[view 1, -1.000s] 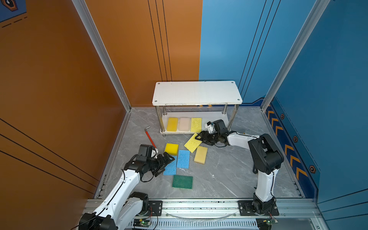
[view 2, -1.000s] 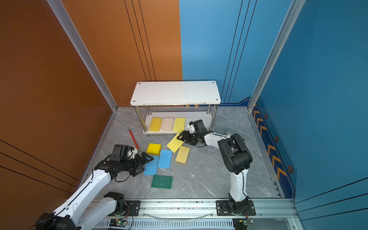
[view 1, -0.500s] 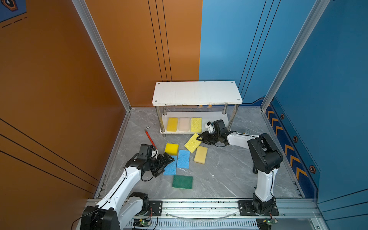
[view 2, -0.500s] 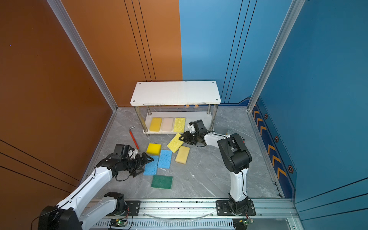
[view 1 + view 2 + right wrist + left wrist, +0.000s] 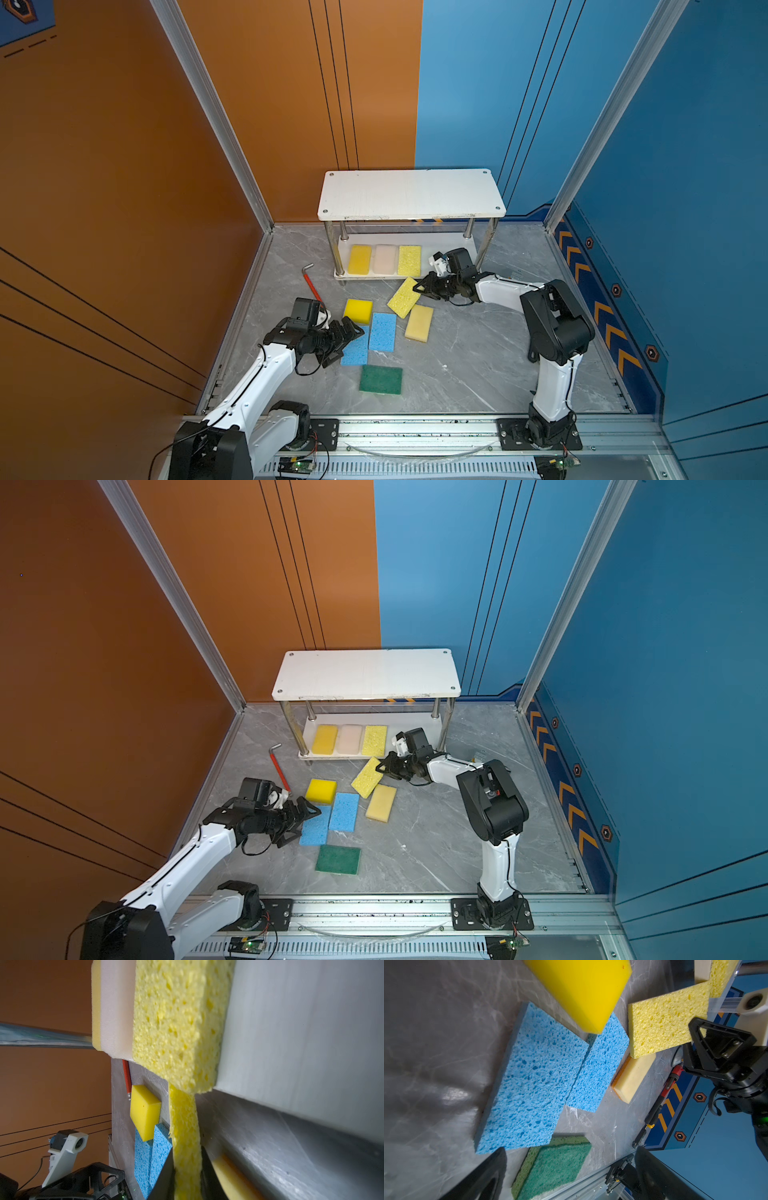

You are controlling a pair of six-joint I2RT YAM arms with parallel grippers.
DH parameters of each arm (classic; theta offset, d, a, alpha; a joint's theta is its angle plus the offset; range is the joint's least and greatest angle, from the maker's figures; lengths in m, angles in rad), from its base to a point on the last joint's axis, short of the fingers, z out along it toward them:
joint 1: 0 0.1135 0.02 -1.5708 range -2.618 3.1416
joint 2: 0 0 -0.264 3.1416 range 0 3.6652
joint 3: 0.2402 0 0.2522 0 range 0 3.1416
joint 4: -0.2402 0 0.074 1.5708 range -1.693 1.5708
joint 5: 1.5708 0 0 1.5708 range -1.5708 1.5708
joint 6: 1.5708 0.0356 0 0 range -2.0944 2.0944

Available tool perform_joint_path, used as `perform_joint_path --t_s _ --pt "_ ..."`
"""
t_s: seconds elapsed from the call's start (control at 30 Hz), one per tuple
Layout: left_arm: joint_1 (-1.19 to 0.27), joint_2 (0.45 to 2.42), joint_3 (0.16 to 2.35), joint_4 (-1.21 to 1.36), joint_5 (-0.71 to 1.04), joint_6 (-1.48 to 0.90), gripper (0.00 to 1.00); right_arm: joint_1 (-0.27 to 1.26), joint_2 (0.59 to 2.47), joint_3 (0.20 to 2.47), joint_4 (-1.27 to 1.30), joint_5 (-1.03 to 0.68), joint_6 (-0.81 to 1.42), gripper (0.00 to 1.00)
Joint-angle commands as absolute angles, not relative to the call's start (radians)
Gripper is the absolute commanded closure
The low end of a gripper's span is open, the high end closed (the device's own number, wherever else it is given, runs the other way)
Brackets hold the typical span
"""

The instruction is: Place and organize the cleaning sponges onto the shelf

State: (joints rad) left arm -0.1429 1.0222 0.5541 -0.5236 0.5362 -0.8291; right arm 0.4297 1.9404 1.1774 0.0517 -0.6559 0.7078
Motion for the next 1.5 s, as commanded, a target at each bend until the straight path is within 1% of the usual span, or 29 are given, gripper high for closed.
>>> perform_joint_path --t_s 0.0,0.07,0.37,0.6,0.7,0.8,0.9,1.07,1.23,1.33,1.4,1.43,1.47 --pt "-0.134 1.025 0.583 -0.532 0.545 -0.810 0.03 0.422 1.897 1.172 0.043 -0.676 0.719 0.83" --pt "-0.135 1.023 0.581 -0.529 0.543 -0.811 0.03 0.422 1.881 1.159 0.053 -0.683 0.731 0.85" --pt "-0.137 1.007 0.586 -0.462 0.563 -0.831 0.03 0.422 1.758 1.072 0.050 -0.754 0.764 0.87" --pt "-0.158 1.013 0.580 -0.252 0.662 -0.900 0.03 0.406 1.635 0.965 0.040 -0.923 0.808 0.87" --pt "-0.171 1.042 0.591 -0.129 0.730 -0.934 0.03 0.383 1.568 0.941 -0.033 -0.998 0.783 0.87" --pt "-0.197 1.087 0.636 -0.107 0.783 -0.922 0.03 0.360 1.499 0.945 -0.172 -1.050 0.716 0.88" --pt "-0.240 1.136 0.676 -0.064 0.827 -0.934 0.03 0.347 1.441 0.944 -0.265 -1.086 0.674 0.89" --pt "-0.333 1.215 0.741 0.008 0.845 -0.972 0.05 0.353 1.384 0.944 -0.326 -1.101 0.657 0.89" --pt "-0.418 1.284 0.799 0.091 0.850 -1.010 0.08 0.382 1.364 0.943 -0.336 -1.095 0.662 0.89" --pt "-0.448 1.315 0.817 0.119 0.847 -1.023 0.12 0.396 1.354 0.944 -0.335 -1.087 0.663 0.89" --pt "-0.467 1.333 0.822 0.151 0.850 -1.037 0.13 0.402 1.348 0.943 -0.336 -1.080 0.664 0.89" --pt "-0.476 1.341 0.827 0.161 0.852 -1.041 0.18 0.403 1.345 0.943 -0.334 -1.079 0.664 0.89" --pt "-0.485 1.347 0.830 0.169 0.855 -1.043 0.21 0.403 1.344 0.942 -0.335 -1.077 0.665 0.89"
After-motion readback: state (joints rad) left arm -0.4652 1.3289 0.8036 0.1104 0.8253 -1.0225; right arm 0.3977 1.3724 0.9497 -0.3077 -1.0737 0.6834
